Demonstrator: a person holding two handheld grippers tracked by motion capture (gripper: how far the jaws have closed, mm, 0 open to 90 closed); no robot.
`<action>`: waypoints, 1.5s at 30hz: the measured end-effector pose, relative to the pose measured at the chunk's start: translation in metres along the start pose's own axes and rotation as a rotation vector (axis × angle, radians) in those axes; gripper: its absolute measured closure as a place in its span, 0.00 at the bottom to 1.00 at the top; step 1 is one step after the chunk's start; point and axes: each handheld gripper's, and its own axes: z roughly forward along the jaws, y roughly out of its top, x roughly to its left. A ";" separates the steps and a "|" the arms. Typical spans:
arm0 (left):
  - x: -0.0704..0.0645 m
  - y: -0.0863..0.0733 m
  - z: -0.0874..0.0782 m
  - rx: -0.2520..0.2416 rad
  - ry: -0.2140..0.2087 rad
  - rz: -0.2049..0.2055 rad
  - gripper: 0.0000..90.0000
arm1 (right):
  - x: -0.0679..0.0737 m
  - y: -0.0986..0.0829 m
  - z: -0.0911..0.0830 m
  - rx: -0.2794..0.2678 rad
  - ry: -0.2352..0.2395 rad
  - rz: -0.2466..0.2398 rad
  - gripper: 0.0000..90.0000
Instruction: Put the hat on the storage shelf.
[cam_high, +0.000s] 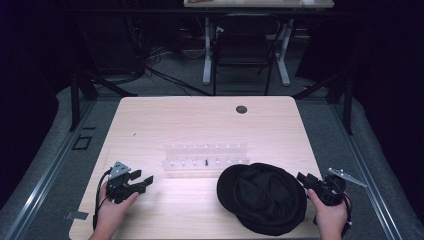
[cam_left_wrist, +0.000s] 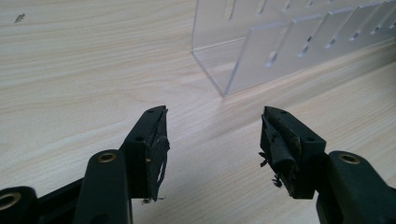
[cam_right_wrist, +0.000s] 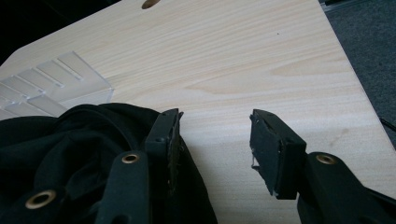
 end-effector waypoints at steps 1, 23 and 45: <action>-0.001 0.000 0.000 -0.002 -0.002 0.002 0.47 | 0.000 0.001 -0.001 0.001 0.000 -0.005 0.58; -0.006 0.001 -0.003 0.001 -0.005 0.033 0.47 | 0.024 0.014 -0.015 0.027 0.027 -0.013 0.61; -0.010 0.000 -0.005 -0.001 -0.016 0.041 0.47 | 0.049 0.024 -0.025 0.269 0.014 -0.072 0.62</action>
